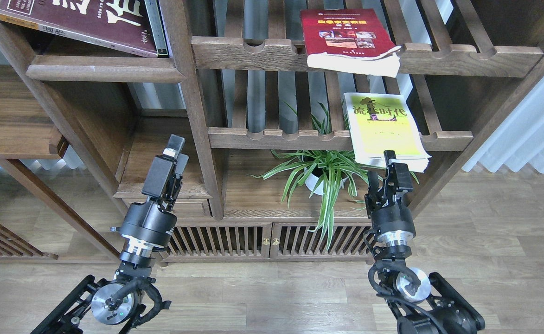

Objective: Organize books on shelf
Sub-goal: 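Push the yellow-green book's bottom edge with the right gripper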

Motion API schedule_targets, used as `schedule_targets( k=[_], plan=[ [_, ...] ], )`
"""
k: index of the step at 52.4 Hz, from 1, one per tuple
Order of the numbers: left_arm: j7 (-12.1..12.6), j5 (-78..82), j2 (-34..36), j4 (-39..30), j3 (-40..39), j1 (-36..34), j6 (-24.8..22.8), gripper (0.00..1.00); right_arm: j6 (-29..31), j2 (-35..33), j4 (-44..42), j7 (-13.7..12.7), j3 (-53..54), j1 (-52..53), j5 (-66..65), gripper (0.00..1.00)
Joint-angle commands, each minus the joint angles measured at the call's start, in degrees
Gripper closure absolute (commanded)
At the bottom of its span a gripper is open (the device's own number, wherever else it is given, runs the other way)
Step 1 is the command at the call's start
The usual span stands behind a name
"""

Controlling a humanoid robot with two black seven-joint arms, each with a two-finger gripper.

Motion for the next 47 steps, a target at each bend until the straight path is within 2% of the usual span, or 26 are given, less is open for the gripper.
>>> schedule_targets(
  k=[1, 16, 27, 47],
  plan=[
    [0.6, 0.1, 0.0, 0.0, 0.9, 0.0, 0.0, 0.00, -0.4, 0.0, -0.9, 0.0, 0.0, 1.2, 0.4, 0.11],
    [0.9, 0.4, 0.0, 0.0, 1.9, -0.3, 0.0, 0.00, -1.4, 0.0, -6.4, 0.0, 0.1, 4.8, 0.8, 0.11],
    [1.0, 0.4, 0.0, 0.0, 1.9, -0.4, 0.0, 0.00, -10.2, 0.0, -6.6, -0.2, 2.7, 8.4, 5.0, 0.11],
    [1.0, 0.4, 0.0, 0.1, 2.1, -0.2, 0.0, 0.00, -11.5, 0.0, -6.9, -1.1, 3.0, 9.8, 5.1, 0.15]
  ],
)
